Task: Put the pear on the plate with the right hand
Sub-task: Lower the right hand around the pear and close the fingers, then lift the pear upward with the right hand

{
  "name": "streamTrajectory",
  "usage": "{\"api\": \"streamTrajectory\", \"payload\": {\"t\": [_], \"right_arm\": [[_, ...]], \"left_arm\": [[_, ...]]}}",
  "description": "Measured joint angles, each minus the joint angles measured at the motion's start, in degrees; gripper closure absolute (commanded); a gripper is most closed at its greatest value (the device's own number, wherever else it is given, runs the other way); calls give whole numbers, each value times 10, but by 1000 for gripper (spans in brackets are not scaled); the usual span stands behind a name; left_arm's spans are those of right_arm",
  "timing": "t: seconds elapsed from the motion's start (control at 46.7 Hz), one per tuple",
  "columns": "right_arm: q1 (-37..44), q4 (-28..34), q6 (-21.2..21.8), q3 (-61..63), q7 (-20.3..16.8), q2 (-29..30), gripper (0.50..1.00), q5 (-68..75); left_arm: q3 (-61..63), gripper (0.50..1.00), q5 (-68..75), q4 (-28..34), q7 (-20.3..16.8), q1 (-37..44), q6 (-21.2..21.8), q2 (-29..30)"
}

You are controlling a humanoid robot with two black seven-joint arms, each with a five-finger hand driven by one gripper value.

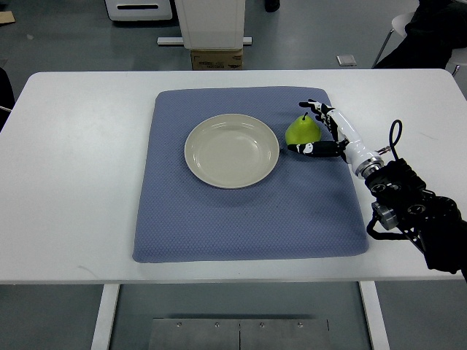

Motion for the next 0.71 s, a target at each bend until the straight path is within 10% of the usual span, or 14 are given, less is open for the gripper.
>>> {"api": "streamTrajectory", "payload": {"t": [0.514, 0.642, 0.706], "right_arm": [[-5, -8, -1, -20, 8, 3, 594, 0], [-5, -8, -2, -24, 11, 2, 695, 0], [-5, -8, -2, -31, 11, 2, 833, 0]], "left_arm": [[0, 500, 0, 0, 0, 0, 0, 0], [0, 500, 0, 0, 0, 0, 0, 0], [0, 500, 0, 0, 0, 0, 0, 0]]}}
